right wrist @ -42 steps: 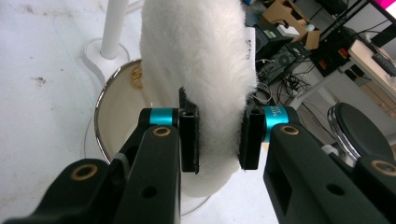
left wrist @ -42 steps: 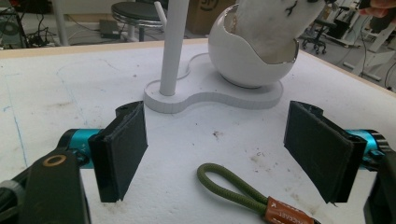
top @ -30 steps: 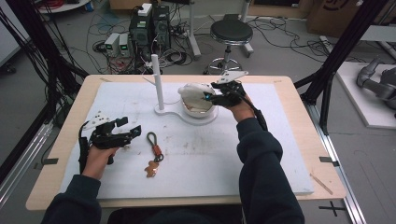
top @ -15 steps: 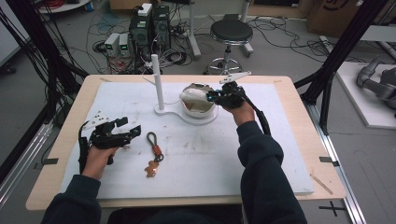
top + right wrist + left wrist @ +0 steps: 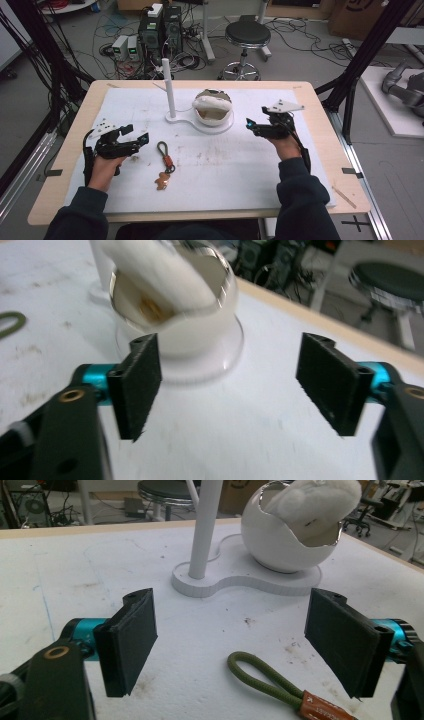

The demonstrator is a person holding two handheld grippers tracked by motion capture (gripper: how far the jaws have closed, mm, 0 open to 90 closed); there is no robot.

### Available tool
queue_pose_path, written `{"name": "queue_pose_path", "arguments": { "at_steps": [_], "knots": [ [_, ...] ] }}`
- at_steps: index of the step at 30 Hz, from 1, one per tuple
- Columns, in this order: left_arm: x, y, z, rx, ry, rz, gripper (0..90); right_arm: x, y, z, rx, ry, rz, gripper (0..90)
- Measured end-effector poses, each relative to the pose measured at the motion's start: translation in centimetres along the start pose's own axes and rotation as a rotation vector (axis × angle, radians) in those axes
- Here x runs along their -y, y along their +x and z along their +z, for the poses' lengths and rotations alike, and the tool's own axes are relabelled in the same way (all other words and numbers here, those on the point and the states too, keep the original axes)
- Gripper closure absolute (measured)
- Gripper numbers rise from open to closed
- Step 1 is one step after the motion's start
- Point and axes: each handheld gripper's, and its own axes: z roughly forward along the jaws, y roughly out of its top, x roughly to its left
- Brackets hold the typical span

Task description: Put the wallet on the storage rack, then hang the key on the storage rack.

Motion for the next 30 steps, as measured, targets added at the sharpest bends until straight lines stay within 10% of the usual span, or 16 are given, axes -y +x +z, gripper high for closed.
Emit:
{"name": "queue_pose_path", "arguments": {
  "at_steps": [8,30],
  "knots": [
    [0.1,0.4,0.1,-0.013,0.011,-0.028,20.2,4.4,-0.5,-2.2,0.028,0.089,0.024,20.7],
    [0.1,0.2,0.2,0.021,0.01,-0.031,20.6,5.4,-0.7,-2.3,0.019,0.066,0.075,20.9]
  ]
}}
